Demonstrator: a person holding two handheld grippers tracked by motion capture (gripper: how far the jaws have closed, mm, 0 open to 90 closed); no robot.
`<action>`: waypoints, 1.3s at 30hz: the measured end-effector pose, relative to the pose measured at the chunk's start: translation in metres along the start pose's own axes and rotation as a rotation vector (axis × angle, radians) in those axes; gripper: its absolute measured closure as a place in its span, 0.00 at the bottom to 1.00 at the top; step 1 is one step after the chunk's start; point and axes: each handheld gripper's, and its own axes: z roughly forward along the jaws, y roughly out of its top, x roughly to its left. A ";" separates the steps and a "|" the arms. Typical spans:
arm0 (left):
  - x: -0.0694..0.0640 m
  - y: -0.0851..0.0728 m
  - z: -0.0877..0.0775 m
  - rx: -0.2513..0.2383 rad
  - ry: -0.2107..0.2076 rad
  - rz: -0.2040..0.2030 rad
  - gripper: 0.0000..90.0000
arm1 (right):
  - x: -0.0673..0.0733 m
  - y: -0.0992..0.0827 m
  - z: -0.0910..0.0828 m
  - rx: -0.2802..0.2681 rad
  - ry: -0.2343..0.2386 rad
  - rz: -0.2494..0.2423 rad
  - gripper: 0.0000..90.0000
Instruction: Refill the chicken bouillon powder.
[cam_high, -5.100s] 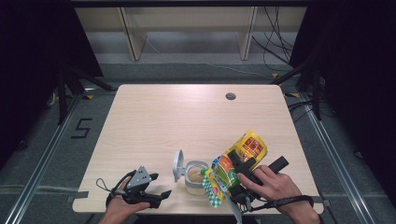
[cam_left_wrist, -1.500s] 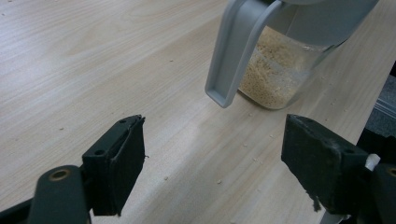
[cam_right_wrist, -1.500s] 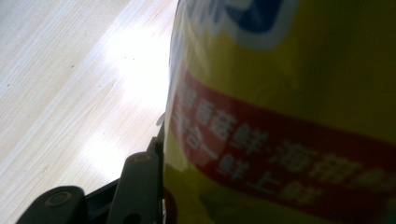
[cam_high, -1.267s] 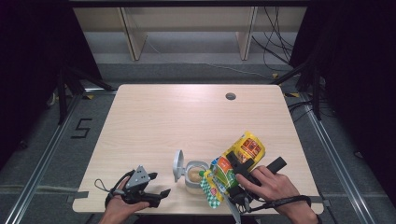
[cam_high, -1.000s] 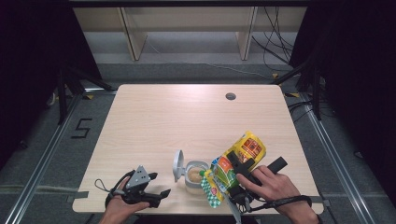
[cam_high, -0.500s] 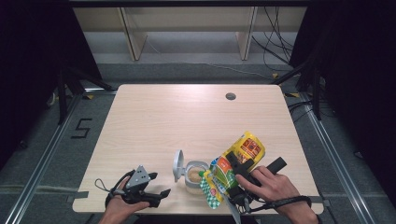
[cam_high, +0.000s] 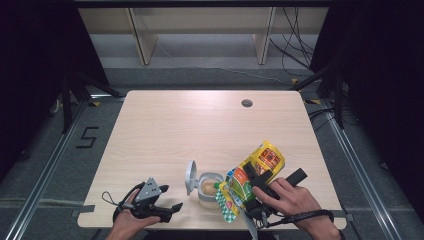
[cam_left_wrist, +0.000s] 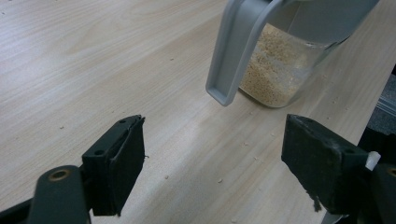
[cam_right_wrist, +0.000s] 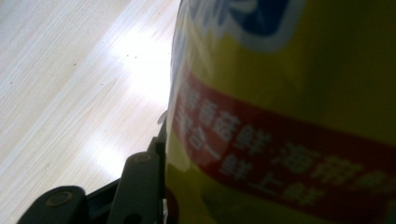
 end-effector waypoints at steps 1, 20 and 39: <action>0.000 0.000 0.000 0.003 0.000 -0.002 0.23 | 0.000 0.000 -0.001 -0.002 -0.021 0.004 0.66; 0.000 0.000 0.000 0.004 0.000 -0.001 0.23 | 0.001 -0.002 0.000 0.006 -0.019 0.007 0.67; 0.003 0.001 -0.002 0.013 0.004 0.035 0.23 | -0.001 -0.003 -0.001 0.004 -0.018 0.004 0.67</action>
